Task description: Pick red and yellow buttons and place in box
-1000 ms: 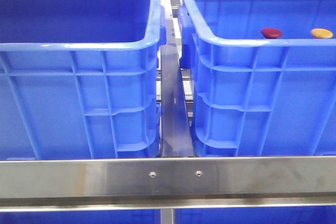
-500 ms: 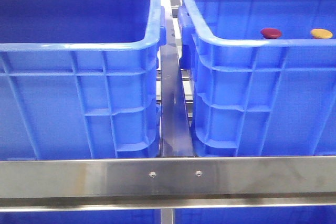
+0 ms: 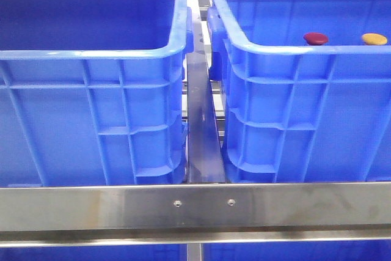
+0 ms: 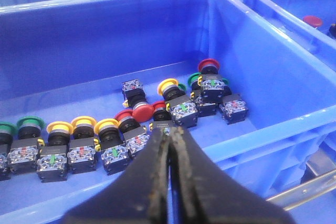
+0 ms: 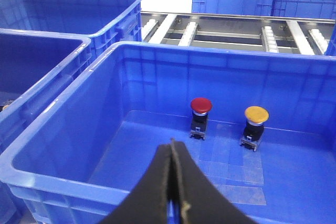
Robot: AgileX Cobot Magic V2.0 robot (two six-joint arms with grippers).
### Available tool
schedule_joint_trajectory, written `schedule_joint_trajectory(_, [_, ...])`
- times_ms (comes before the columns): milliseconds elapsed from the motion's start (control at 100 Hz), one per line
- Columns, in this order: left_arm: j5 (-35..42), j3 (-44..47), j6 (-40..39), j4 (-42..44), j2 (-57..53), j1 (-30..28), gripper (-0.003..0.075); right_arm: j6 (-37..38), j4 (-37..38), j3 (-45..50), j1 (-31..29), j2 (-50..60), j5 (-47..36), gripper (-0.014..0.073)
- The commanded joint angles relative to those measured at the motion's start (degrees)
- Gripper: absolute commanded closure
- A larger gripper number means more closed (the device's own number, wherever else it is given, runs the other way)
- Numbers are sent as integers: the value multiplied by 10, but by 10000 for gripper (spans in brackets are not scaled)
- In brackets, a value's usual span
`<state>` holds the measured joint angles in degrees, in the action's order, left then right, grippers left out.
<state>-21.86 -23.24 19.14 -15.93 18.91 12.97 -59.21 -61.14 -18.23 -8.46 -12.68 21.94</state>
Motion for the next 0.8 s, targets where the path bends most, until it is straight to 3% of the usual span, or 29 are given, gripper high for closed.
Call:
schedule_joint_trajectory(0, [39, -15, -6, -10, 4, 0, 740, -5, -13, -15, 1, -5, -17, 654])
schedule_joint_trajectory(650, [40, -15, -6, -10, 4, 0, 740, -5, -13, -15, 1, -5, -17, 654])
schedule_joint_trajectory(790, [77, -10, -6, 28, -4, -24, 740, -5, -13, -15, 1, -5, -17, 654])
